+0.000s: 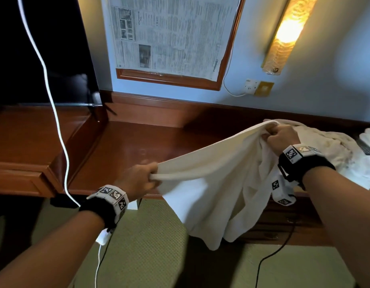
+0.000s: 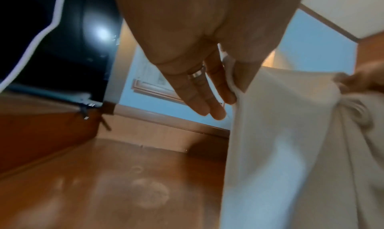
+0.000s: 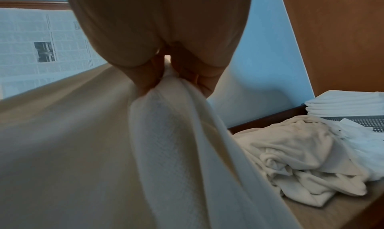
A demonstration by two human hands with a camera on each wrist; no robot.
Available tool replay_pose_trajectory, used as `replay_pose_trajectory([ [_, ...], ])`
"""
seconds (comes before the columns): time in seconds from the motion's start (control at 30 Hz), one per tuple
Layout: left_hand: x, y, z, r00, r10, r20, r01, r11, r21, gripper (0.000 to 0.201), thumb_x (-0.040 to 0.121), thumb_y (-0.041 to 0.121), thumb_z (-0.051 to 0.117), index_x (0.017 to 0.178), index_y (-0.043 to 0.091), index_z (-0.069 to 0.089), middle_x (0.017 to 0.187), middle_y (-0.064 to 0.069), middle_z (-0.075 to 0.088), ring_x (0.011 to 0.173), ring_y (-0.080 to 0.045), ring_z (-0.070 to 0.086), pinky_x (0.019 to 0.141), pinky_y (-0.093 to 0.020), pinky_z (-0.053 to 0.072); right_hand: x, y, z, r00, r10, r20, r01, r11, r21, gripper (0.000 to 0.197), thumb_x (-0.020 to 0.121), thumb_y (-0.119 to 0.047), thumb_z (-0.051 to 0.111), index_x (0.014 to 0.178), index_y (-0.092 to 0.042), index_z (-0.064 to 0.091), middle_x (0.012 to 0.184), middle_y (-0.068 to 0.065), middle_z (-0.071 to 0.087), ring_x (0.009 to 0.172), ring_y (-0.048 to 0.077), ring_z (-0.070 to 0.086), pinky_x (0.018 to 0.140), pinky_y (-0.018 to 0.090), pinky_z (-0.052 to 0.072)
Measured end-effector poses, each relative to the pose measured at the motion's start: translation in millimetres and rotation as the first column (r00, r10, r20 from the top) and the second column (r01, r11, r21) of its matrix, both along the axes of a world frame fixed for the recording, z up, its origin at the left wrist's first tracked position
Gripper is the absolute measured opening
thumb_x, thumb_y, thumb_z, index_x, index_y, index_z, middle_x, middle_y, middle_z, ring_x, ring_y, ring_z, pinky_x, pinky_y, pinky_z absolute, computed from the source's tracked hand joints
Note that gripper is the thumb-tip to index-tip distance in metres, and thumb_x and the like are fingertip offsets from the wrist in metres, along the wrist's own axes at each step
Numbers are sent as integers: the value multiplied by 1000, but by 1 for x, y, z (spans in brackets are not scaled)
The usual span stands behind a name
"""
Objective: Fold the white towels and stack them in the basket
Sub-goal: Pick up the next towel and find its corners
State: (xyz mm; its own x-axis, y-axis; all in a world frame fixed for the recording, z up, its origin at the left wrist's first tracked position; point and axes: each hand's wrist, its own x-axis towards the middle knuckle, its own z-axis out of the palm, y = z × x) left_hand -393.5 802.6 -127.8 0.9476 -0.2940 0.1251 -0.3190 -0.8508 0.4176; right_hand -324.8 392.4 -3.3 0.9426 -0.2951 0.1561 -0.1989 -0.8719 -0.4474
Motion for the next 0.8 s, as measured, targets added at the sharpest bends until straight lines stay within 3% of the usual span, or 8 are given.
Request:
replay_pose_trajectory([
  [0.1, -4, 2, -8, 985, 163, 56, -133, 923, -362, 34, 84, 19, 77, 77, 33, 46, 65, 5, 61, 60, -22, 60, 57, -35, 50, -7, -2, -13, 1000, 10, -20, -9, 1000, 29, 28, 92, -21, 64, 117, -11, 71, 115, 18, 68, 106, 38, 60, 88, 34, 44],
  [0.23, -1, 7, -13, 914, 396, -89, -353, 666, -657, 24, 88, 13, 73, 91, 33, 60, 78, 2, 73, 65, -19, 72, 66, -32, 57, -18, -2, -31, 993, 103, -55, -97, 990, 103, 23, 91, -18, 66, 109, -5, 73, 102, 16, 71, 94, 31, 63, 81, 34, 47],
  [0.3, 2, 18, -18, 888, 446, -109, -404, 646, -648, 17, 92, 16, 69, 85, 31, 68, 79, -2, 73, 68, -17, 68, 69, -29, 53, -27, 1, -44, 985, 140, -99, -129, 986, 108, 16, 91, -20, 67, 100, -9, 74, 93, 15, 70, 87, 27, 63, 75, 31, 44],
  [0.43, 8, 32, -31, 858, 495, -139, -456, 606, -651, 26, 100, 23, 60, 87, 1, 67, 75, -11, 59, 69, -19, 49, 57, -20, 37, -33, -4, -89, 969, 197, -147, -171, 969, 176, 6, 89, -17, 70, 90, -21, 74, 87, 12, 67, 84, 26, 61, 76, 33, 45],
  [0.53, 9, 45, -39, 826, 536, -177, -511, 578, -636, 23, 102, 18, 56, 92, -1, 65, 79, -13, 59, 70, -20, 50, 52, -12, 37, -43, -11, -115, 983, 147, -111, -117, 965, 236, 12, 92, -10, 64, 98, -10, 74, 99, 14, 67, 91, 28, 61, 78, 33, 46],
  [0.6, 8, 59, -52, 786, 582, -207, -588, 604, -538, 20, 101, 23, 55, 99, 8, 68, 86, -12, 65, 79, -27, 59, 62, -24, 46, -52, -22, -137, 994, 64, -88, -44, 976, 213, 15, 91, -1, 60, 98, -7, 73, 95, 15, 68, 87, 27, 61, 72, 30, 43],
  [0.67, 3, 73, -60, 725, 655, -212, -674, 614, -410, 20, 100, 26, 54, 106, 14, 69, 93, -12, 67, 92, -34, 63, 76, -33, 46, -59, -37, -159, 994, -65, -90, 84, 971, 226, 17, 89, 0, 60, 100, -5, 72, 96, 20, 71, 83, 31, 65, 74, 36, 52],
  [0.8, -7, 96, -60, 532, 820, -212, -844, 493, -212, 31, 101, 26, 49, 119, 10, 68, 118, -28, 64, 113, -47, 57, 97, -47, 45, -71, -53, -181, 961, -258, -104, 274, 942, 193, 21, 88, -5, 60, 105, -5, 72, 100, 24, 71, 94, 37, 66, 85, 41, 51],
])
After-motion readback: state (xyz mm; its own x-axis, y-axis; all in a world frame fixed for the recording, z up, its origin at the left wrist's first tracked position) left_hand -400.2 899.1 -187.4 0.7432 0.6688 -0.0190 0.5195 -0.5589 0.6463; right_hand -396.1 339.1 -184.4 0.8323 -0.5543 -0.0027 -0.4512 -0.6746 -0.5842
